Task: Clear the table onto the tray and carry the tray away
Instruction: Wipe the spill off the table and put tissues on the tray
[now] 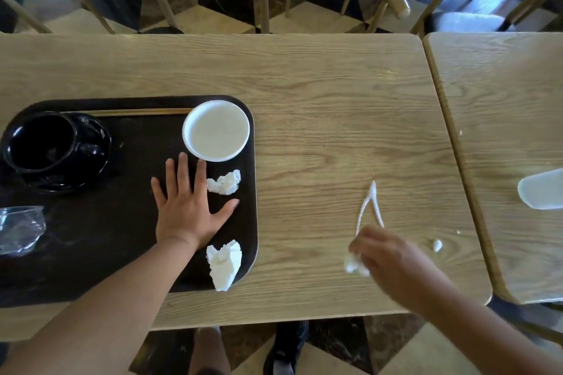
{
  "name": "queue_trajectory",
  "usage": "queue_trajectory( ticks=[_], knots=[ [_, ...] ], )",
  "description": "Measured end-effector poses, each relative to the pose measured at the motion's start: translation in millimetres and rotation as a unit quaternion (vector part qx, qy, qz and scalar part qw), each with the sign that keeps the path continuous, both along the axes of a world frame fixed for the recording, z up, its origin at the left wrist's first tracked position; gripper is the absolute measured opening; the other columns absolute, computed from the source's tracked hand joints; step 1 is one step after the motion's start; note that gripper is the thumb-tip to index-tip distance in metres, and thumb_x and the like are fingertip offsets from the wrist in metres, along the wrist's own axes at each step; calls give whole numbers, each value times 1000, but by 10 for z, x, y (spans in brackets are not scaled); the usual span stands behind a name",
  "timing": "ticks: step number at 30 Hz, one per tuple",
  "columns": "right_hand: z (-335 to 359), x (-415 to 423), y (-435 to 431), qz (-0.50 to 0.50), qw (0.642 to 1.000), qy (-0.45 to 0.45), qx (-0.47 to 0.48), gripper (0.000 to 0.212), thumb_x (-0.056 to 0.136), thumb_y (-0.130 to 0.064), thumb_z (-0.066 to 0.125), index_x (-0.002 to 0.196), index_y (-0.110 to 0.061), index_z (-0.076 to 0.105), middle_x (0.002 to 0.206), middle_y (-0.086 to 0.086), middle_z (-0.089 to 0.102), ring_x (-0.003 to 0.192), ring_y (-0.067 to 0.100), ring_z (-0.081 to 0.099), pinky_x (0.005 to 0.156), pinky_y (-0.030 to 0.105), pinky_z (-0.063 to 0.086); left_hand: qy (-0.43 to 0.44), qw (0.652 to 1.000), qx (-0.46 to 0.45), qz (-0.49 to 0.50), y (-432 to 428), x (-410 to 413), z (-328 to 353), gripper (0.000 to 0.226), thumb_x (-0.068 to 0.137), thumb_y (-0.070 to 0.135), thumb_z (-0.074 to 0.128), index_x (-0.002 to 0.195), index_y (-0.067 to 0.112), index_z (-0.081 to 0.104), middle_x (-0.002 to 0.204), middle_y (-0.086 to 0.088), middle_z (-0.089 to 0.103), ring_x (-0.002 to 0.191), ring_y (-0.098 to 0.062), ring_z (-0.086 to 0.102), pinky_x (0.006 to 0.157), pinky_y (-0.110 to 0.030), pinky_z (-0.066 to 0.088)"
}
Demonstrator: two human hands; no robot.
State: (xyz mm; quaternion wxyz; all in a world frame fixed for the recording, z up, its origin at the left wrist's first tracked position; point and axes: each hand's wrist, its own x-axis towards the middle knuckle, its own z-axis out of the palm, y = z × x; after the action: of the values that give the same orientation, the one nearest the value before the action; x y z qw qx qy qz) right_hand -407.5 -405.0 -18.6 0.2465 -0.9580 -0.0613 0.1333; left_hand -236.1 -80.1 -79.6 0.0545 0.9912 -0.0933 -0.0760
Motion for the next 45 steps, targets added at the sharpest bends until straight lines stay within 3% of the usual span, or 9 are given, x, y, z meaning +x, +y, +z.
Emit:
queue_trajectory(
  ticks=[6,14,19,21,27,29,35,40,45],
  knots=[
    [-3,918,-649,-122,976,-131,-120,16,86,0,58,96,-8,67,92,10,63,82,34,61,65,30,40,-5,1000,4,-2,-9,-3,1,102,73,79,42,151,17,20,162,-16,11,149,-37,3,116,-63,6],
    [-357,1108,-580,-273,946,-130,-113,16,83,2,60,94,-6,67,91,15,57,75,37,58,61,31,38,-10,1000,6,-4,-5,-1,4,102,73,80,36,151,17,21,162,-17,11,149,-37,3,116,-63,7],
    [-347,531,-49,-171,974,-127,-76,13,81,2,61,87,-9,63,86,5,54,72,25,54,53,38,52,-9,1000,8,-3,-5,9,-3,101,75,78,41,152,18,18,162,-16,9,149,-36,1,117,-63,6],
    [-331,116,208,-113,988,-91,-58,22,78,10,66,85,-10,62,86,0,54,72,15,52,56,29,54,-7,1000,13,0,-1,5,-6,100,75,79,40,152,19,17,163,-15,7,149,-36,0,117,-62,6],
    [-217,-794,466,35,999,-14,-12,39,62,14,46,79,-21,44,85,-6,46,70,11,44,54,17,40,-12,1000,7,-1,0,-2,-6,100,75,78,43,152,18,19,162,-15,10,149,-37,3,116,-64,8],
    [-192,-815,349,45,999,-1,-16,44,58,15,60,80,-21,48,86,-7,47,69,6,47,53,15,44,-12,1000,7,-6,3,-9,-6,100,75,77,43,151,17,20,162,-16,11,149,-38,4,116,-64,8],
    [23,-28,-243,-90,993,-71,-19,21,80,11,67,85,-10,68,90,0,60,68,14,60,58,26,52,-10,1000,2,-4,10,-2,-8,100,75,79,37,152,18,19,162,-16,9,149,-37,1,116,-63,6],
    [-193,665,-563,-238,966,-77,-67,12,86,-2,61,94,-10,67,92,8,62,75,31,60,63,30,39,-14,1000,0,-3,0,-12,7,99,75,78,40,151,17,22,162,-16,11,149,-37,2,116,-63,6],
    [-278,850,-424,-311,946,-44,-75,7,86,-4,58,89,-10,61,94,8,58,76,28,54,63,32,38,-17,1000,0,-5,11,1,-5,100,74,79,38,150,17,23,161,-17,13,149,-37,4,116,-63,8]
  ],
)
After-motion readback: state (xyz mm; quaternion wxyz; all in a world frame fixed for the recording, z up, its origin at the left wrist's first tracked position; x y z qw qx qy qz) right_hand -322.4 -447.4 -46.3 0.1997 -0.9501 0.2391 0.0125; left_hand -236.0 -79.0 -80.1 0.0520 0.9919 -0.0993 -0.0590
